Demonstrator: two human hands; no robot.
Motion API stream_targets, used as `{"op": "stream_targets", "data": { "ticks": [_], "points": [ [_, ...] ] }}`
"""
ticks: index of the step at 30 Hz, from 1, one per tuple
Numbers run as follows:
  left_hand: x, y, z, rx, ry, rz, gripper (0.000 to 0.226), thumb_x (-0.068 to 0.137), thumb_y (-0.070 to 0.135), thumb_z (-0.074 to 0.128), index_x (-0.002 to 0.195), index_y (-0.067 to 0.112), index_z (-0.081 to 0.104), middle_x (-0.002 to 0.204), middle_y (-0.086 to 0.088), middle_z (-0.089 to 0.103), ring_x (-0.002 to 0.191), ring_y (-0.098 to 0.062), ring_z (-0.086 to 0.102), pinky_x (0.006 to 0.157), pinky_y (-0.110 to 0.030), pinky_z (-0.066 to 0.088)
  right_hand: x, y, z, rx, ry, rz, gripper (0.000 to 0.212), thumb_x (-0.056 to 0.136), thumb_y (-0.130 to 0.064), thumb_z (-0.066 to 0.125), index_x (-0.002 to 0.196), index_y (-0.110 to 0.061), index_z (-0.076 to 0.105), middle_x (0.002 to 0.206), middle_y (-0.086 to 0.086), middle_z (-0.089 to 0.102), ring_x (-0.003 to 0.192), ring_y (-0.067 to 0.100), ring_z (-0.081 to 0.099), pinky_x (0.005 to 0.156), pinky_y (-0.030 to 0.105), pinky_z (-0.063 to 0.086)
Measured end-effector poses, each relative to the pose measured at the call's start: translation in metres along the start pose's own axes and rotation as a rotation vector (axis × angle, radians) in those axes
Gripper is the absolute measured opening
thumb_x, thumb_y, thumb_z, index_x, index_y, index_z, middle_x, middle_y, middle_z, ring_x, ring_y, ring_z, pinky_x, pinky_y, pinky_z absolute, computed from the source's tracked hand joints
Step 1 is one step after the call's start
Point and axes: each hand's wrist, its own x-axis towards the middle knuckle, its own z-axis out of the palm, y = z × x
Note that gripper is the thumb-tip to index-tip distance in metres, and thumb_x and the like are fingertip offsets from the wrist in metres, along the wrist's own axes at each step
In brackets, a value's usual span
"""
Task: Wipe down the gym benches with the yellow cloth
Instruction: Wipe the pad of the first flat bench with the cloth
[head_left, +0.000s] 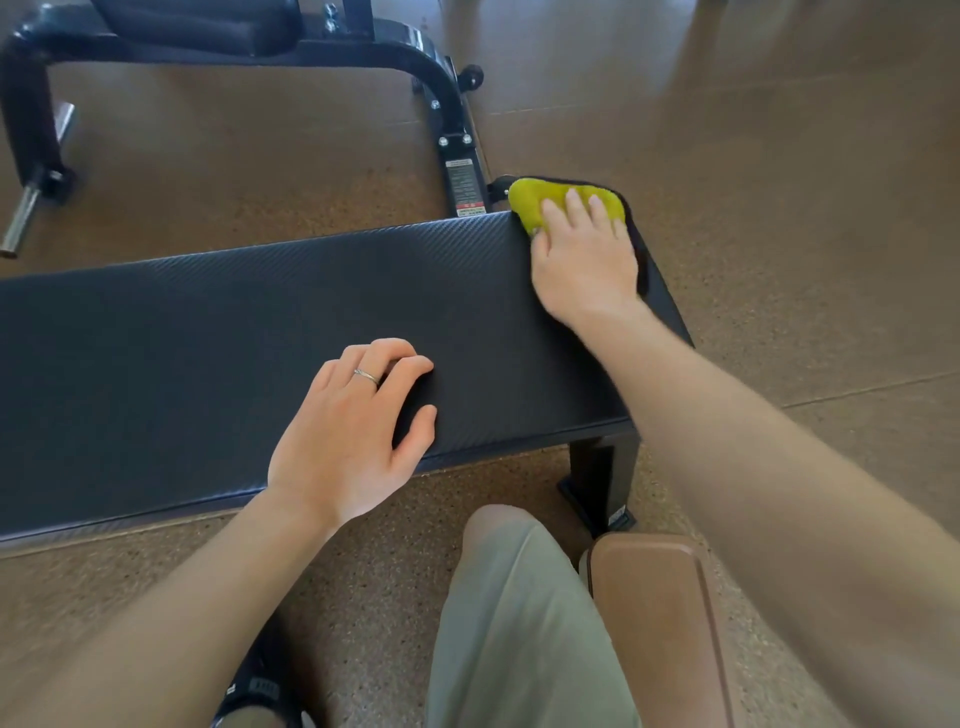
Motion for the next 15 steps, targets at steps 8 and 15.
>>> {"op": "stream_targets", "data": {
  "ticks": [8, 15],
  "points": [
    [0.001, -0.001, -0.002, -0.004, -0.013, 0.008, 0.041, 0.098, 0.041, 0.044, 0.127, 0.018, 0.06, 0.132, 0.001, 0.053, 0.118, -0.022, 0.052, 0.098, -0.039, 0.043, -0.077, 0.012, -0.003, 0.007, -0.032, -0.23, 0.052, 0.107, -0.042, 0.029, 0.156, -0.029, 0.037, 0.166, 0.001, 0.029, 0.154, 0.024, 0.021, 0.125, 0.044, 0.015],
    [0.001, 0.0, -0.001, -0.004, -0.004, 0.007, 0.042, 0.097, 0.041, 0.042, 0.126, 0.016, 0.06, 0.13, 0.0, 0.054, 0.116, -0.024, 0.053, 0.097, -0.041, 0.044, -0.01, 0.022, -0.004, 0.021, -0.041, -0.028, 0.053, 0.107, -0.045, 0.024, 0.158, -0.031, 0.029, 0.169, 0.003, 0.018, 0.156, 0.028, 0.011, 0.126, 0.05, 0.01]
  ]
}}
